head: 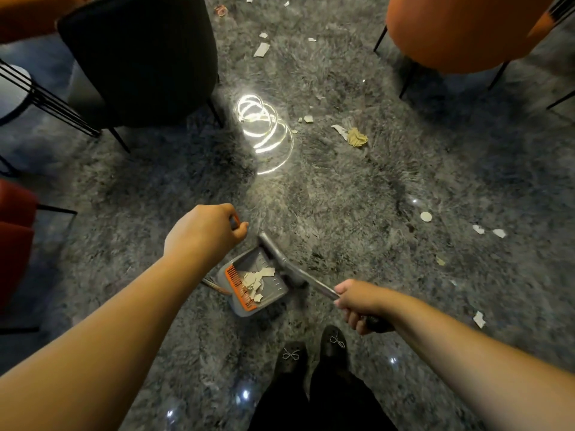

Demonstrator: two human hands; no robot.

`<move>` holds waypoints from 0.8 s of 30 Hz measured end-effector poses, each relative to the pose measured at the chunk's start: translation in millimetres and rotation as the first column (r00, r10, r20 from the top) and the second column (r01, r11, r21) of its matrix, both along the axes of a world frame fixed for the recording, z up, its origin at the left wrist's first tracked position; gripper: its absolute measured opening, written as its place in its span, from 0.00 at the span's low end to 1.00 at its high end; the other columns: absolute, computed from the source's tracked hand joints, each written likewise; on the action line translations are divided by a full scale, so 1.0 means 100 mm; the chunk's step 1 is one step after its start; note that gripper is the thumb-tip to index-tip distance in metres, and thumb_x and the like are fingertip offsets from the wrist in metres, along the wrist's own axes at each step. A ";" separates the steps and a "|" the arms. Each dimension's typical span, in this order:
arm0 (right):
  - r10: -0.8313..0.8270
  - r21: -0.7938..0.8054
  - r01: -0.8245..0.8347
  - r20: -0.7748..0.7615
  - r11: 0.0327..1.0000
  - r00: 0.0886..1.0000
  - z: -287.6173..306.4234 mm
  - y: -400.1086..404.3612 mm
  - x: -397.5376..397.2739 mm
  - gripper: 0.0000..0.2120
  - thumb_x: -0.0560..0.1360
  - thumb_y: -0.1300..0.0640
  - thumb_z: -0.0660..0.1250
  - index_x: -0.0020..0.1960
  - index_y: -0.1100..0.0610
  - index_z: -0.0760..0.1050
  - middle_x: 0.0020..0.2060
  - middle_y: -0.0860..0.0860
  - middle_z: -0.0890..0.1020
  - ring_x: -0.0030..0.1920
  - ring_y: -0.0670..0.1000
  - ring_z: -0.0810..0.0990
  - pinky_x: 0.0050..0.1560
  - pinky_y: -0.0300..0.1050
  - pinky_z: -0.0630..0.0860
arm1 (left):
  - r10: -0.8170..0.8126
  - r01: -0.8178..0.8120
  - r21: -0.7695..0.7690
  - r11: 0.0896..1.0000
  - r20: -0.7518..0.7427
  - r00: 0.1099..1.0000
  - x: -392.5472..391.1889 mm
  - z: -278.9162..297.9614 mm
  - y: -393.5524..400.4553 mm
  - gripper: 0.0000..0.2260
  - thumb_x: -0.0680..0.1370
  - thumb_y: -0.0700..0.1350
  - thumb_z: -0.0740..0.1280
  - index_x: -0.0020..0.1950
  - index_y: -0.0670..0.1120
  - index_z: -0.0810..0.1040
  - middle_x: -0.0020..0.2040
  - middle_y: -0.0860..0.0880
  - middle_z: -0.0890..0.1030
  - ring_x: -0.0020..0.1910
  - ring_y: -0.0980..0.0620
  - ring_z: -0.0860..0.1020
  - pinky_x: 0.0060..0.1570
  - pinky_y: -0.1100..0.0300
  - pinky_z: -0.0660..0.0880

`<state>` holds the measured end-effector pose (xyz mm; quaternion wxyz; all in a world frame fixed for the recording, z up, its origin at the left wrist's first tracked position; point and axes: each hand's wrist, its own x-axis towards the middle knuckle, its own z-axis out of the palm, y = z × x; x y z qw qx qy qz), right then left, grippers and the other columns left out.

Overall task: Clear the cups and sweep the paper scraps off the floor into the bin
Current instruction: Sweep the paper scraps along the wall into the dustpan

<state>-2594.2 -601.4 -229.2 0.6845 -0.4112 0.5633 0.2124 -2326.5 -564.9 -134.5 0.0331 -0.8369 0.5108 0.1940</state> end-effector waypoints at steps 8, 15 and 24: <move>-0.072 0.029 0.072 0.017 0.997 0.997 0.12 0.38 0.00 0.16 0.80 0.63 0.56 0.65 0.49 0.64 0.30 0.53 0.69 0.18 0.43 0.65 0.20 0.31 0.61 | 0.024 -0.024 -0.017 1.000 -0.034 0.999 0.07 0.04 0.15 0.10 0.78 0.58 0.65 0.50 0.53 0.78 0.43 0.50 0.82 0.41 0.50 0.79 0.41 0.53 0.80; -0.215 -0.082 0.213 -0.013 0.974 0.977 0.32 0.52 -0.22 0.18 0.81 0.63 0.55 0.68 0.50 0.62 0.29 0.54 0.69 0.18 0.44 0.65 0.20 0.30 0.60 | -0.018 0.013 -0.069 0.998 -0.072 0.997 0.03 0.13 0.25 0.10 0.78 0.56 0.66 0.48 0.51 0.78 0.39 0.51 0.80 0.38 0.52 0.78 0.41 0.53 0.80; -0.541 -0.125 0.535 -0.018 0.836 0.841 0.51 0.71 -0.78 0.19 0.81 0.62 0.56 0.69 0.49 0.62 0.31 0.54 0.69 0.19 0.44 0.64 0.19 0.32 0.61 | -0.177 0.152 -0.159 0.975 -0.158 0.971 -0.45 0.23 -0.06 0.07 0.77 0.55 0.68 0.42 0.54 0.78 0.35 0.55 0.79 0.36 0.54 0.78 0.38 0.56 0.77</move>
